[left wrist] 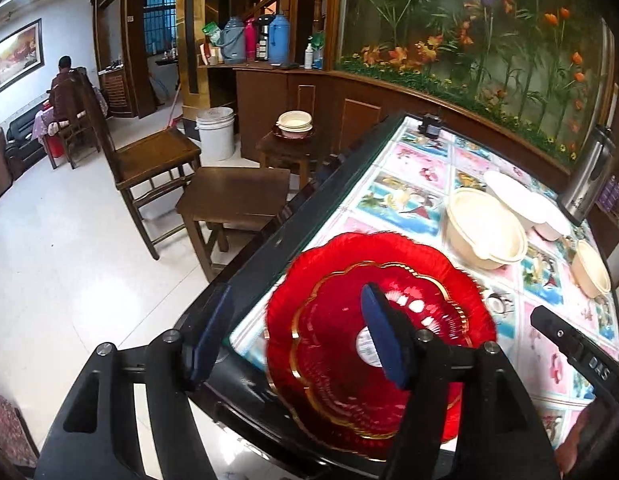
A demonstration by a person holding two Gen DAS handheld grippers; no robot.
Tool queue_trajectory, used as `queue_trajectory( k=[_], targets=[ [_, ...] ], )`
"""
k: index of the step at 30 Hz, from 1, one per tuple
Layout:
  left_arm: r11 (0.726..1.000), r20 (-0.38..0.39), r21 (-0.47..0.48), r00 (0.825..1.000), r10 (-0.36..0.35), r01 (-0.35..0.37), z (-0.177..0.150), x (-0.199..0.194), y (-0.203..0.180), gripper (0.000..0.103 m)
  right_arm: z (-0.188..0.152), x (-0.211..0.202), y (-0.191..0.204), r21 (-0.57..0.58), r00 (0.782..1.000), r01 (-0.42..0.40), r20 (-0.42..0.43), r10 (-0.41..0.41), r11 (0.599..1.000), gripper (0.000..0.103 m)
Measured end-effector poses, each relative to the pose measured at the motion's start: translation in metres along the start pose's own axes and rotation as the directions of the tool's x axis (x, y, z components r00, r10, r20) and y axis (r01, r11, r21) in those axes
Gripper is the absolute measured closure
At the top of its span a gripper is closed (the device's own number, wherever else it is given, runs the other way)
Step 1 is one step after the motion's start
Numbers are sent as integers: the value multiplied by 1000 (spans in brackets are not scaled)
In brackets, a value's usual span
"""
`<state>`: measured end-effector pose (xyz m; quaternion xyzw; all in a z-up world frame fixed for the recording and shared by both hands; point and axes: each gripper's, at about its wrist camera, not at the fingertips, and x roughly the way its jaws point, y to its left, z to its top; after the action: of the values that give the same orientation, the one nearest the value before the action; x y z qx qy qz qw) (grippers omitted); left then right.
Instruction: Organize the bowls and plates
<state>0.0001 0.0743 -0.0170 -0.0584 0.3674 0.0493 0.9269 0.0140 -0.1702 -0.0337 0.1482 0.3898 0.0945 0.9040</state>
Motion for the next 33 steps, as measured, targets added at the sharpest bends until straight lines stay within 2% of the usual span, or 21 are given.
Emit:
queue_trajectory(
  k=[5, 12, 18, 20, 22, 26, 30, 33],
  targets=[
    [998, -20, 58, 999, -34, 35, 0, 3, -29, 38, 5, -1, -41, 110, 1000, 14, 1, -14, 994, 65],
    [986, -39, 158, 998, -44, 50, 19, 13, -69, 38, 13, 6, -62, 132, 1000, 15, -7, -14, 991, 65],
    [984, -80, 165, 995, -56, 69, 81, 40, -95, 37, 76, 19, -67, 107, 999, -1, 36, -3, 994, 65],
    [983, -107, 170, 993, -48, 66, 103, 60, -108, 29, 104, 33, -75, 137, 1000, -25, 12, 23, 990, 61],
    [984, -159, 167, 987, -35, 61, 112, 83, -120, 29, 119, 47, -86, 194, 999, -42, -1, 43, 980, 61],
    [985, -285, 159, 958, -25, 73, 111, 128, -142, 29, 125, 74, -114, 326, 994, -94, -19, 105, 941, 61],
    [985, -337, 161, 941, -8, 66, 105, 152, -156, 29, 117, 97, -138, 358, 987, -142, -13, 158, 923, 62],
    [986, -358, 151, 934, -18, 77, 106, 161, -165, 29, 112, 111, -151, 423, 977, -169, -48, 209, 890, 62]
  ],
)
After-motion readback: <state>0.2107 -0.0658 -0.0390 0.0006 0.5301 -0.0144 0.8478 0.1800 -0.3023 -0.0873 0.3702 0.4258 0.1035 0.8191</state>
